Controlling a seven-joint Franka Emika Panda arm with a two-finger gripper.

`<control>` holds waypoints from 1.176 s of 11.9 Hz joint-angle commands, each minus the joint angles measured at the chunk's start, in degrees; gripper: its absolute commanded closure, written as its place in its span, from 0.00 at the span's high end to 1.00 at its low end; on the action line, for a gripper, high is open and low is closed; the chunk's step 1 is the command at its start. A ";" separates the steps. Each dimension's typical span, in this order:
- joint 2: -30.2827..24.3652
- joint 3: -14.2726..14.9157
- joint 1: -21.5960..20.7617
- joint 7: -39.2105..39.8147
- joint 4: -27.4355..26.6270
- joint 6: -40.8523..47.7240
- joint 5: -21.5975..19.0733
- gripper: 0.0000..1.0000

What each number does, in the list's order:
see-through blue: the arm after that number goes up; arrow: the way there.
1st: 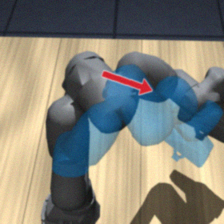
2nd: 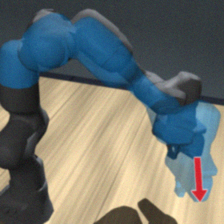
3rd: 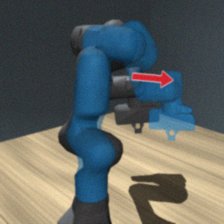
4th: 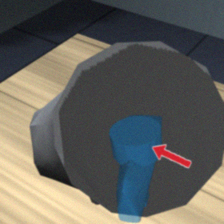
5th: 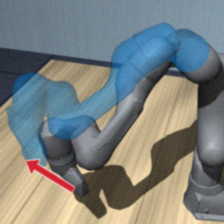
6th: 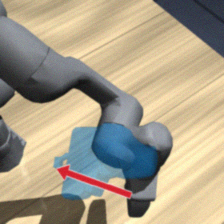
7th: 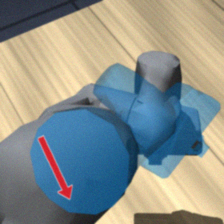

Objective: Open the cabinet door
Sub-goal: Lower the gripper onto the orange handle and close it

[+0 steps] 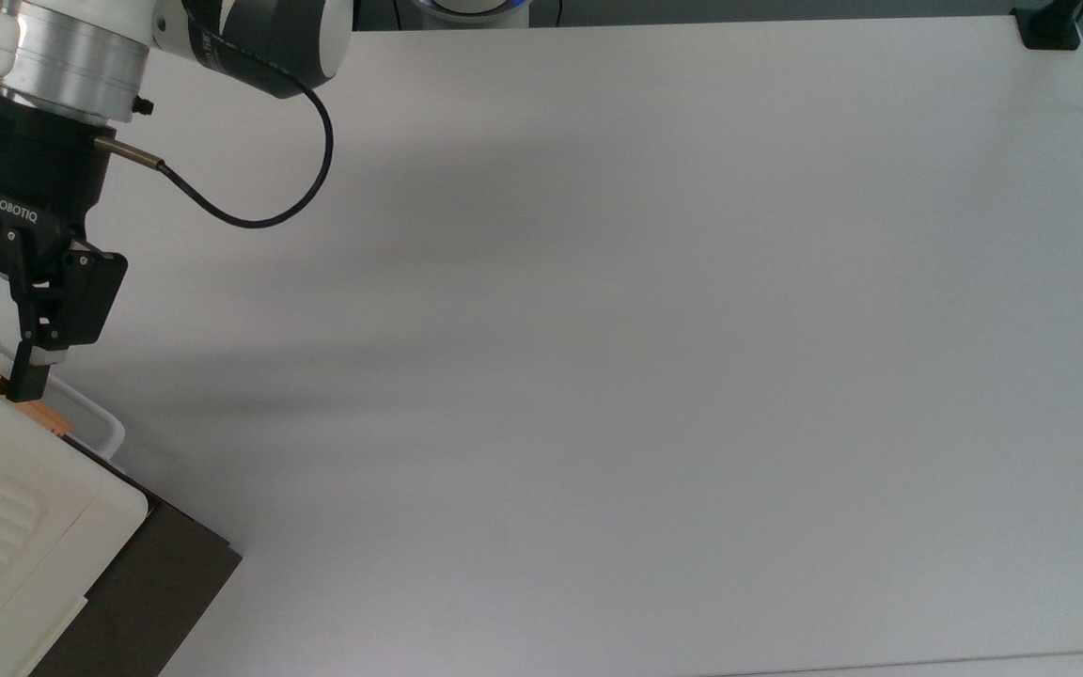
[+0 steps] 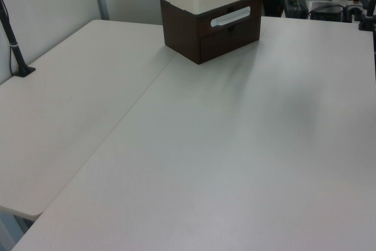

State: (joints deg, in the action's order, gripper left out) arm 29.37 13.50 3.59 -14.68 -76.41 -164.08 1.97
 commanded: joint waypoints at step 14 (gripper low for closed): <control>-7.83 -0.49 -1.75 -1.41 -8.14 7.69 -1.88 0.16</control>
State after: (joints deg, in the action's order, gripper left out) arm 27.50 12.93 2.41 -15.05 -78.26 -163.25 1.31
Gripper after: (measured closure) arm 0.837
